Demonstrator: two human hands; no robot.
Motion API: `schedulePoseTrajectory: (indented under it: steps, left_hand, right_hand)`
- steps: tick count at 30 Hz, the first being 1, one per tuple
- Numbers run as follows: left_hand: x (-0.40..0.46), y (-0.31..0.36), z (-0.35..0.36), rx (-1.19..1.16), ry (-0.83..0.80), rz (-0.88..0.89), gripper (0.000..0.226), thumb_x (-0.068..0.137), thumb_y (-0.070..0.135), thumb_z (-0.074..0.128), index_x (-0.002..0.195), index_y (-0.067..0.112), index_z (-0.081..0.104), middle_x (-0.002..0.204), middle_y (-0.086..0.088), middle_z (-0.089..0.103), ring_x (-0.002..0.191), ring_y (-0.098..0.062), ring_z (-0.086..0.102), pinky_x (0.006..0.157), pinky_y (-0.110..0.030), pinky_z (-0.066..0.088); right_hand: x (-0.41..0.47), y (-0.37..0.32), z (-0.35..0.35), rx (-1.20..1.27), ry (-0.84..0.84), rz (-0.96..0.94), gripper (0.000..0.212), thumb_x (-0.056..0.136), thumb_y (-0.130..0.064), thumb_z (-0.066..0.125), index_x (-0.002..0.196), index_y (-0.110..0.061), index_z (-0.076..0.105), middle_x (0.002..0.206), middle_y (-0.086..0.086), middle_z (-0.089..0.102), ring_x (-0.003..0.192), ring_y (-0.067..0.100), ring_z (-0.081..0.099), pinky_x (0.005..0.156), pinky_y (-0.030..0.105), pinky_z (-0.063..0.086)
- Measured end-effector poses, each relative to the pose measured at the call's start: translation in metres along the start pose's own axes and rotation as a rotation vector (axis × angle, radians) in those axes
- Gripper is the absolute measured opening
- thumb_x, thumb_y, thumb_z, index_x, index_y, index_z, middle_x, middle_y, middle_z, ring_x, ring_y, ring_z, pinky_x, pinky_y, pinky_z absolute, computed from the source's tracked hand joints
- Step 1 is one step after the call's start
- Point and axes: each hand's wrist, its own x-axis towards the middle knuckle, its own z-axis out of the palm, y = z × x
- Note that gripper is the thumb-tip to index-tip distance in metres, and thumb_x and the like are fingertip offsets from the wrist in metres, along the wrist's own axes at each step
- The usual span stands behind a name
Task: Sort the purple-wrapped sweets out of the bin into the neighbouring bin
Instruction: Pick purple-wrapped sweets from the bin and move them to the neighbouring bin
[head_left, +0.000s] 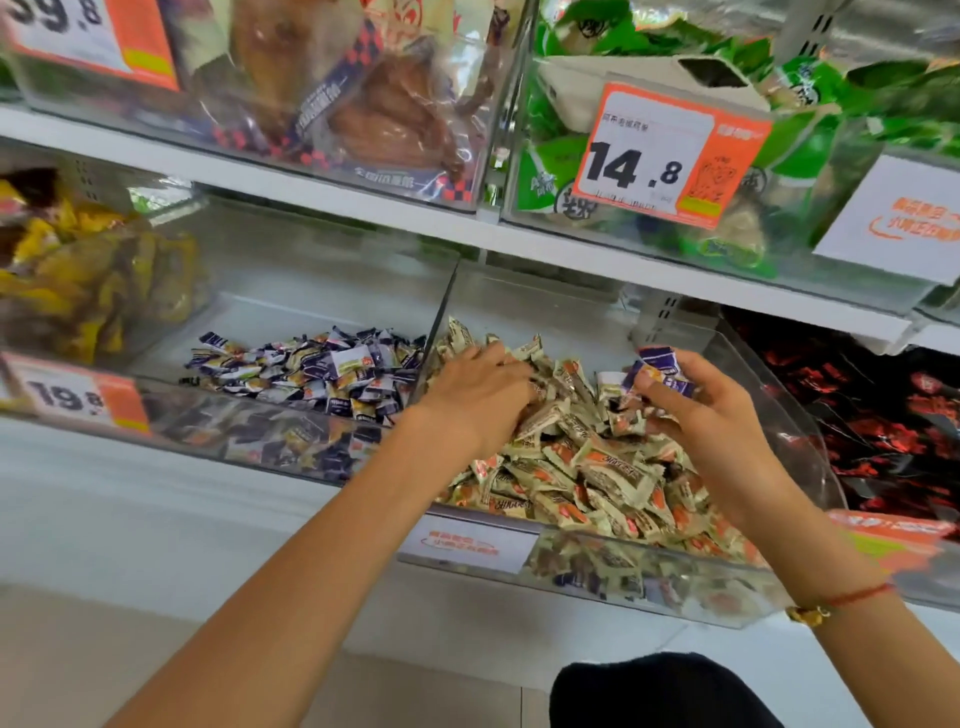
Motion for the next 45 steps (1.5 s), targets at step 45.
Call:
schedulePoseTrajectory:
  steps: [45]
  left_hand:
    - [-0.03,-0.016,-0.044,-0.56,0.743,-0.421,0.021,0.093,0.019,0.055,0.109,0.029,0.064,0.1,0.016,0.062,0.086,-0.003,0.058,0.073,-0.016,0.046]
  right_hand:
    - [-0.011,-0.006,-0.005,-0.715,-0.242,-0.463,0.027,0.091,-0.019,0.063,0.107,-0.041,0.064,0.11,-0.021,0.063,0.102,-0.005,0.058,0.084,0.009,0.046]
